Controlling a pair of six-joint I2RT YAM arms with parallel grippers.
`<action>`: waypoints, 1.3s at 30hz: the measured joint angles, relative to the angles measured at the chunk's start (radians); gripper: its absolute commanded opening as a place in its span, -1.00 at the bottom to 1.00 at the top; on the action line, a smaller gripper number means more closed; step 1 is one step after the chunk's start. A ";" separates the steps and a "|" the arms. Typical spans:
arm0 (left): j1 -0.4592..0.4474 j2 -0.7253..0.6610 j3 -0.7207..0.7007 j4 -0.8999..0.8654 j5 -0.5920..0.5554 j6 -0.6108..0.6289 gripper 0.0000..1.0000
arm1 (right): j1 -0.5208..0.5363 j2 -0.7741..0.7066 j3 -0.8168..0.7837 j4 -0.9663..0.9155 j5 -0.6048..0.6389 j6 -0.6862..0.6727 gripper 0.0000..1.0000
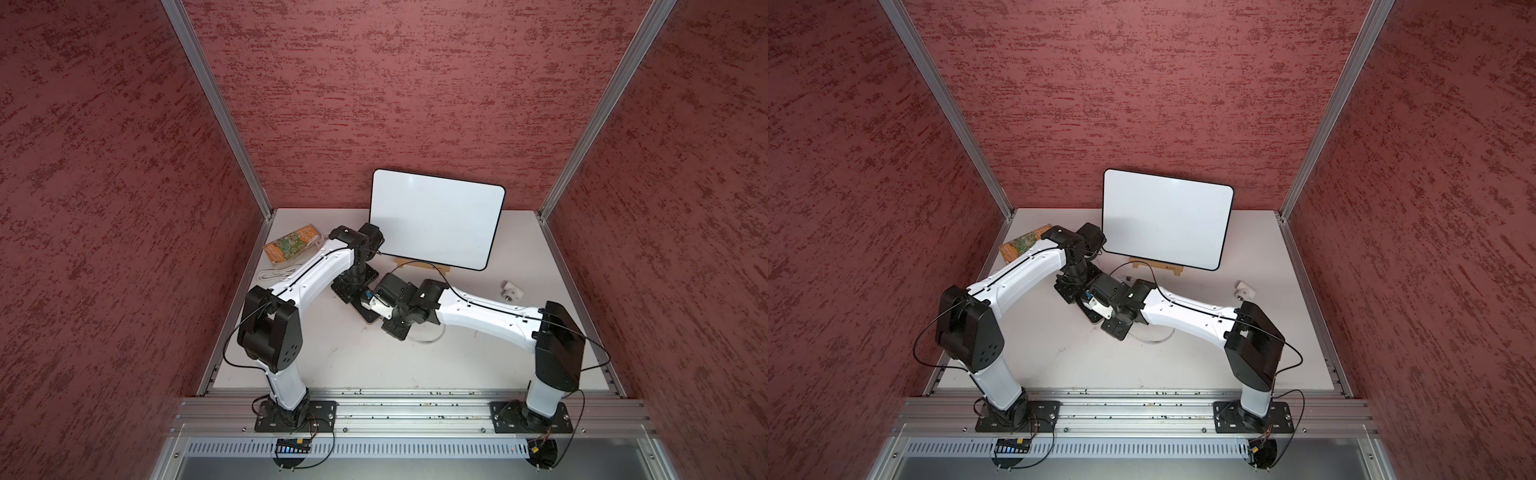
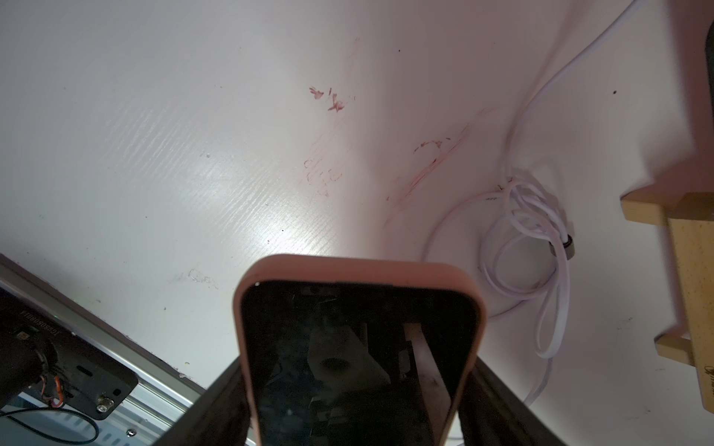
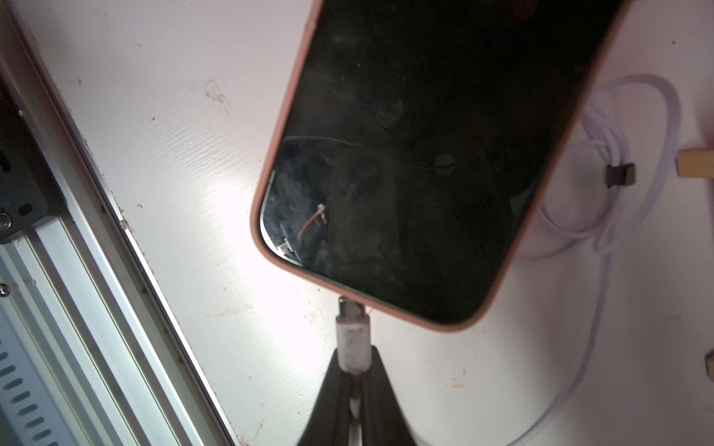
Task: Plug the charging cable into the phone
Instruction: Insert the charging cable into the phone.
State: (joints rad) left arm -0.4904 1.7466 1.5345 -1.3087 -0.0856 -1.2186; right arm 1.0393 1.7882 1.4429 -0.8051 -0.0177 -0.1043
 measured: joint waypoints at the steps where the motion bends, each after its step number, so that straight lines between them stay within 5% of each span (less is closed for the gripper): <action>1: 0.000 0.000 0.000 0.001 0.000 0.000 -1.00 | 0.000 0.000 0.000 0.000 0.003 0.000 -1.00; 39: -0.018 0.000 0.000 0.006 -0.028 -0.040 -1.00 | 0.021 -0.004 -0.036 0.056 0.093 0.092 -1.00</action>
State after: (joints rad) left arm -0.5079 1.7466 1.5345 -1.3022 -0.1135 -1.2583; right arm 1.0607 1.7844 1.4067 -0.7490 0.0753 -0.0128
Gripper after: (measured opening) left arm 0.797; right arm 0.084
